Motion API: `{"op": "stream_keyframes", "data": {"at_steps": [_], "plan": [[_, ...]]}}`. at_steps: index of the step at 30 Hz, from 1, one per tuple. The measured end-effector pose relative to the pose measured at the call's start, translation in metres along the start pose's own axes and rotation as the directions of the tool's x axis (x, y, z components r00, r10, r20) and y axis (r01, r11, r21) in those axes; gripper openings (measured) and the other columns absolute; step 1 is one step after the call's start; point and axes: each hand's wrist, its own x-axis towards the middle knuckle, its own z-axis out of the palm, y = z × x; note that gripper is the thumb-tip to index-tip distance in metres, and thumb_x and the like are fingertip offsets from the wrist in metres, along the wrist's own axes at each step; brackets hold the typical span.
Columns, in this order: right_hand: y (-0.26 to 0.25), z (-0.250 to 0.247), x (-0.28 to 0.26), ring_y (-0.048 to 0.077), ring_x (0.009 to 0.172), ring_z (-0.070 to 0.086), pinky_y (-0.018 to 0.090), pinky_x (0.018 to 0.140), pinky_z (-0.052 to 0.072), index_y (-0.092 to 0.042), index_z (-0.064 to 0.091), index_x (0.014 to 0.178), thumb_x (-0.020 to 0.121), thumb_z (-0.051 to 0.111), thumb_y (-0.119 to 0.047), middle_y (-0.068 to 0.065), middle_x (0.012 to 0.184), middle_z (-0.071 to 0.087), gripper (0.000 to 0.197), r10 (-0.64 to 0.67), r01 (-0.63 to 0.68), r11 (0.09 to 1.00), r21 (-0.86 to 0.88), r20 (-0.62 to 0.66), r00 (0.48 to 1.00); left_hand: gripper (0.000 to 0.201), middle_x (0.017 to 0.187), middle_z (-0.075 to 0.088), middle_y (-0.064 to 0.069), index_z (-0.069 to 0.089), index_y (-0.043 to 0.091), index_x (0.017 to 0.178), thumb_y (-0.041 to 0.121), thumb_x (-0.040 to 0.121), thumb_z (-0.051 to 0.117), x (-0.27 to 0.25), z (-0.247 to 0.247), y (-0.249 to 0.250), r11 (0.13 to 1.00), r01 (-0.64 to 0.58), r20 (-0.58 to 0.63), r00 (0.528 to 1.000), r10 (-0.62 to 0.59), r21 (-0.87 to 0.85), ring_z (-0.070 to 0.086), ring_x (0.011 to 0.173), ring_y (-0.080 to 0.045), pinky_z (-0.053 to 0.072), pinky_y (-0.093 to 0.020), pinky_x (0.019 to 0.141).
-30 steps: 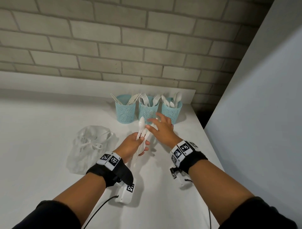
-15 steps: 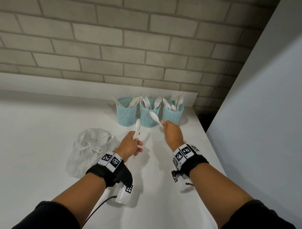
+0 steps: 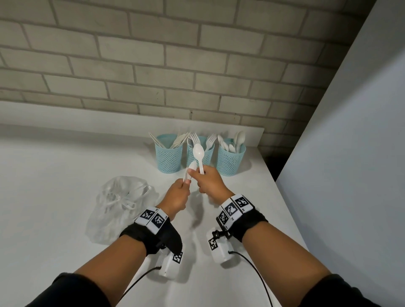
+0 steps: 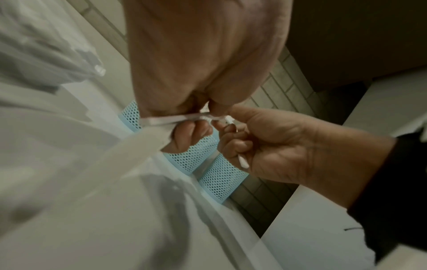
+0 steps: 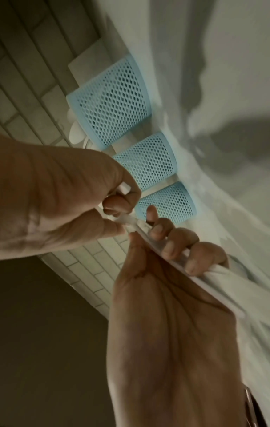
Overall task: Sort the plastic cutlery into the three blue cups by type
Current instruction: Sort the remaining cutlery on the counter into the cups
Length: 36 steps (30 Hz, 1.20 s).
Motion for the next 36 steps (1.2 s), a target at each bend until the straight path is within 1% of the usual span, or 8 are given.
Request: {"op": "stream_keyframes", "data": {"at_steps": [4,10,15,18,21,25,32,36], "plan": [[-0.007,-0.006,0.005,0.012,0.053,0.037,0.016,0.039,0.031,-0.006,0.058,0.098,0.093,0.049,-0.010,0.004,0.066,0.045,0.011,0.056,-0.054,0.996,0.074,-0.036,0.998,0.025,0.074,0.039,0.000,0.048,0.007,0.112,0.023,0.102,0.032,-0.002,0.001,0.007,0.998,-0.011,0.038,0.999,0.013,-0.063,0.033,0.060,-0.011,0.029,-0.022,0.051],[-0.016,-0.013,0.012,0.008,0.054,0.040,0.016,0.041,0.032,-0.010,0.057,0.092,0.096,0.052,-0.021,0.000,0.067,0.049,0.012,0.097,-0.109,0.989,0.097,0.117,0.988,0.023,0.074,0.043,-0.001,0.050,0.010,0.103,0.024,0.102,0.032,0.003,0.005,0.017,0.991,-0.041,0.053,0.997,0.048,-0.130,0.037,0.061,-0.011,0.032,-0.021,0.050],[-0.050,-0.046,0.040,0.016,0.057,0.058,0.028,0.053,0.048,-0.012,0.049,0.090,0.101,0.039,-0.017,0.005,0.073,0.058,0.015,0.136,-0.094,0.905,0.414,-0.071,0.988,0.026,0.075,0.047,-0.002,0.054,0.012,0.094,0.016,0.102,0.030,0.011,0.006,0.022,0.972,-0.038,0.029,0.999,0.045,-0.231,0.042,0.063,-0.011,0.036,-0.021,0.055],[-0.072,-0.070,0.057,0.010,0.046,0.055,0.025,0.049,0.050,-0.013,0.046,0.096,0.101,0.038,-0.013,0.004,0.069,0.053,0.009,0.055,0.085,0.819,0.567,-0.226,0.973,0.022,0.079,0.053,-0.003,0.053,0.010,0.101,0.009,0.102,0.031,0.014,0.006,0.026,0.953,-0.045,0.027,0.998,0.056,-0.301,0.050,0.068,-0.011,0.044,-0.021,0.063],[-0.085,-0.091,0.077,0.007,0.052,0.040,0.021,0.050,0.039,-0.014,0.047,0.104,0.100,0.040,-0.018,-0.002,0.067,0.043,0.010,-0.071,0.282,0.874,0.396,-0.471,0.879,0.021,0.088,0.060,-0.006,0.045,0.013,0.115,0.003,0.100,0.035,0.017,0.004,0.033,0.932,-0.099,0.017,0.994,0.112,-0.348,0.059,0.078,-0.014,0.050,-0.024,0.073],[-0.079,-0.102,0.097,0.008,0.058,0.043,0.022,0.058,0.040,-0.023,0.047,0.087,0.100,0.039,-0.025,-0.004,0.068,0.044,0.015,-0.211,0.394,0.893,0.218,-0.571,0.793,0.023,0.092,0.061,-0.008,0.038,0.016,0.115,0.000,0.098,0.038,0.024,-0.002,0.041,0.888,-0.151,-0.026,0.987,0.156,-0.434,0.064,0.086,-0.018,0.051,-0.035,0.083],[-0.033,-0.101,0.121,0.014,0.073,0.057,0.035,0.084,0.050,-0.015,0.050,0.097,0.096,0.050,-0.015,0.002,0.082,0.058,0.002,-0.170,0.276,0.951,0.140,-0.511,0.843,0.026,0.088,0.061,-0.011,0.036,0.018,0.088,-0.006,0.096,0.037,0.031,-0.018,0.048,0.785,-0.139,-0.048,0.989,0.138,-0.604,0.063,0.095,-0.025,0.047,-0.039,0.090],[-0.024,-0.103,0.123,0.022,0.100,0.060,0.033,0.094,0.047,-0.014,0.048,0.117,0.087,0.061,-0.003,0.011,0.110,0.061,0.035,-0.131,0.218,0.967,0.134,-0.471,0.872,0.020,0.097,0.059,-0.017,0.031,0.014,0.091,-0.005,0.097,0.033,0.037,-0.030,0.046,0.637,-0.061,-0.023,0.997,0.068,-0.768,0.065,0.098,-0.027,0.052,-0.040,0.088]]}}
